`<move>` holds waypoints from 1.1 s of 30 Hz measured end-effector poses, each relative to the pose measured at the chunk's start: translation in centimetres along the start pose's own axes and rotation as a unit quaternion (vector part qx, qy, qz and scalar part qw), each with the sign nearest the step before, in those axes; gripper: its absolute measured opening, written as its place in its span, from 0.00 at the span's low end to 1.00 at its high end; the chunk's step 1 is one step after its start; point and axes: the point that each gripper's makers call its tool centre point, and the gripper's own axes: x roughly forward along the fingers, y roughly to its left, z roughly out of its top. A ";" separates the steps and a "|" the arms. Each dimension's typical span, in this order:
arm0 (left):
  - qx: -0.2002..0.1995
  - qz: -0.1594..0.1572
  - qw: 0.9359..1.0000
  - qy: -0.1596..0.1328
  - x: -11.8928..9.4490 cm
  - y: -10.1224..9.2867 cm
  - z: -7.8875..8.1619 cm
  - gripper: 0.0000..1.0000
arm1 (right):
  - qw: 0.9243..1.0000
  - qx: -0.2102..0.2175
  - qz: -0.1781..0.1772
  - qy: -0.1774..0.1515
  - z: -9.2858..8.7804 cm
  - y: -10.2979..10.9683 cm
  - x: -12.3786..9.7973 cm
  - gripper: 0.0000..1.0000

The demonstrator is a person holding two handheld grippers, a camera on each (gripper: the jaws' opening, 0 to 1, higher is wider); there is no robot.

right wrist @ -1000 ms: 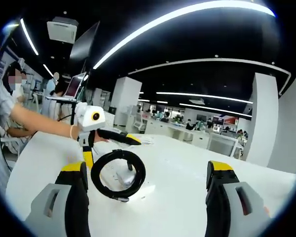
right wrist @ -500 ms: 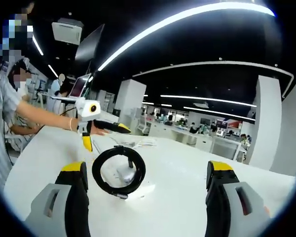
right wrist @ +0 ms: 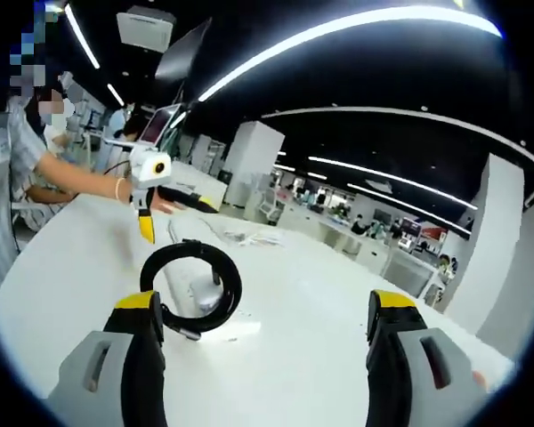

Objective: Straighten the power strip on the desk, plug the charger into it

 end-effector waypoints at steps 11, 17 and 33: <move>-0.029 0.014 0.999 0.002 -0.1 -0.1 -1.8 0.99 | 0.996 -0.056 0.035 0.054 0.4 0.8 3.4 0.87; -0.044 0.019 0.999 -0.004 0.0 0.1 -2.2 0.99 | 0.991 -0.079 0.074 0.078 -0.1 2.5 4.6 0.83; -0.053 0.011 0.999 0.000 0.5 -0.5 -2.7 0.99 | 0.969 -0.115 0.170 0.136 -0.5 6.1 7.3 0.60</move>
